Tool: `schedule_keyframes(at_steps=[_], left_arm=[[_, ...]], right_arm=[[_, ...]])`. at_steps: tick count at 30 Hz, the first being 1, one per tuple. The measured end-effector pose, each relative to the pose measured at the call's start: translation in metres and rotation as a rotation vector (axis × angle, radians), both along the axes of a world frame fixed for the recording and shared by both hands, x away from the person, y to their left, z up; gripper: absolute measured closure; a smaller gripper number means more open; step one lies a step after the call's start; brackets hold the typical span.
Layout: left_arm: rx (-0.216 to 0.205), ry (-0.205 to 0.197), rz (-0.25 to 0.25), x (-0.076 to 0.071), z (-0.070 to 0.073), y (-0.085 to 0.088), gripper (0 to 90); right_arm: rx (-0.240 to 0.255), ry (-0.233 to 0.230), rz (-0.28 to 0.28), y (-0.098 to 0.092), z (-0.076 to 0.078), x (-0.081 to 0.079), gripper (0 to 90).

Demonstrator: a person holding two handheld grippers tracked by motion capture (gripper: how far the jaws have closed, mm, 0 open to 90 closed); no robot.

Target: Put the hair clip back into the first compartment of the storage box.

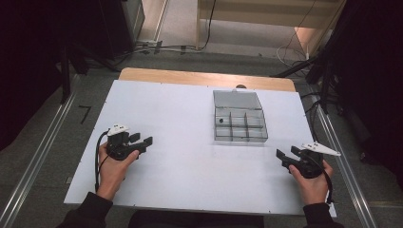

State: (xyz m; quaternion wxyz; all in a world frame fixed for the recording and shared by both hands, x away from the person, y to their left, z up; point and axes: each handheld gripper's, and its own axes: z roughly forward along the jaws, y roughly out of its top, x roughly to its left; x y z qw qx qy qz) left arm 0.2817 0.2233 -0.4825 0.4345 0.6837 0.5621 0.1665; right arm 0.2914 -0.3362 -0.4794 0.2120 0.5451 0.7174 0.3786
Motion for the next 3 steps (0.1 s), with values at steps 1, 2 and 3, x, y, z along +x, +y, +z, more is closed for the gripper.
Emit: schedule_keyframes(at_steps=[1,2,3], left_arm=[[-0.001,0.000,0.002,-0.0017,0.0002,0.0013,42.0],[-0.003,-0.002,0.004,-0.0034,0.0003,0.0029,42.0],[-0.003,-0.002,0.004,-0.0034,0.0003,0.0029,42.0]], right_arm=[[0.000,-0.002,0.001,0.0001,0.0000,0.0001,31.4],[0.000,-0.002,0.003,0.0003,0.0000,0.0003,31.4],[-0.001,-0.003,0.003,0.0007,0.0000,0.0003,31.4]])
